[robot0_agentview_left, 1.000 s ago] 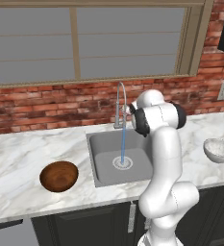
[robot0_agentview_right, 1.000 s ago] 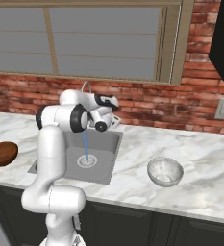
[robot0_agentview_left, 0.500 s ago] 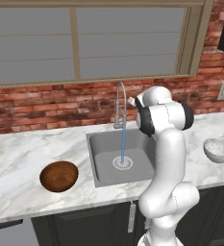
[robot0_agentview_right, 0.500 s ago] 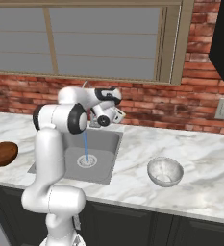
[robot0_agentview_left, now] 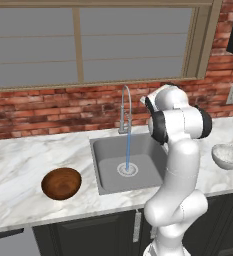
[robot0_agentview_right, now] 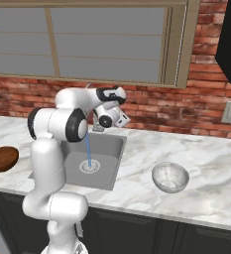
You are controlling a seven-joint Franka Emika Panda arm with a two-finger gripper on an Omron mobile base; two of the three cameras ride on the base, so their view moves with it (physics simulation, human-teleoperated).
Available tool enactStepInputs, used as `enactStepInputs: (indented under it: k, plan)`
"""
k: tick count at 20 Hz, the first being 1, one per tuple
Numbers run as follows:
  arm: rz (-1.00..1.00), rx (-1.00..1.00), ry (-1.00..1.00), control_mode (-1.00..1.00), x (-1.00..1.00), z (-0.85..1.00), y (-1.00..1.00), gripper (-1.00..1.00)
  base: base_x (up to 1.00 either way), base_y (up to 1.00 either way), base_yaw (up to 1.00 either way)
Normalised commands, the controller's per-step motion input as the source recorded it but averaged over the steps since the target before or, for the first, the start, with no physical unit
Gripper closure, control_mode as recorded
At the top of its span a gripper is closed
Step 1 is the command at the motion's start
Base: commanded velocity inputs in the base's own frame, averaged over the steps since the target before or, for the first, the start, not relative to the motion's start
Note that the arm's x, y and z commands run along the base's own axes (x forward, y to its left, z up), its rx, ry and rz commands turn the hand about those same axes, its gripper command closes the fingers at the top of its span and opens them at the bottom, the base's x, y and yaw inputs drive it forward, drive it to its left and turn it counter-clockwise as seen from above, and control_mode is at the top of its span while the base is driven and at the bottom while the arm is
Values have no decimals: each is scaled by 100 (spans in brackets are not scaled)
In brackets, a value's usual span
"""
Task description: Rinse each bowl for a few seconds and place them down in the sink or on the counter.
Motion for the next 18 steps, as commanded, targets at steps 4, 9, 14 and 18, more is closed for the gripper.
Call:
enactStepInputs:
  k: [4, 9, 14, 18]
  plan:
    - [-12, 2, 2, -100, -36, 2, 0, -100, 0, 0, 0]
    - [-5, 11, 11, -100, -34, 22, -14, -100, 0, 0, 0]
    - [-2, 7, 15, -100, -37, 15, -21, -100, 0, 0, 0]
    - [-2, 7, 14, -100, -38, 18, -32, -100, 0, 0, 0]
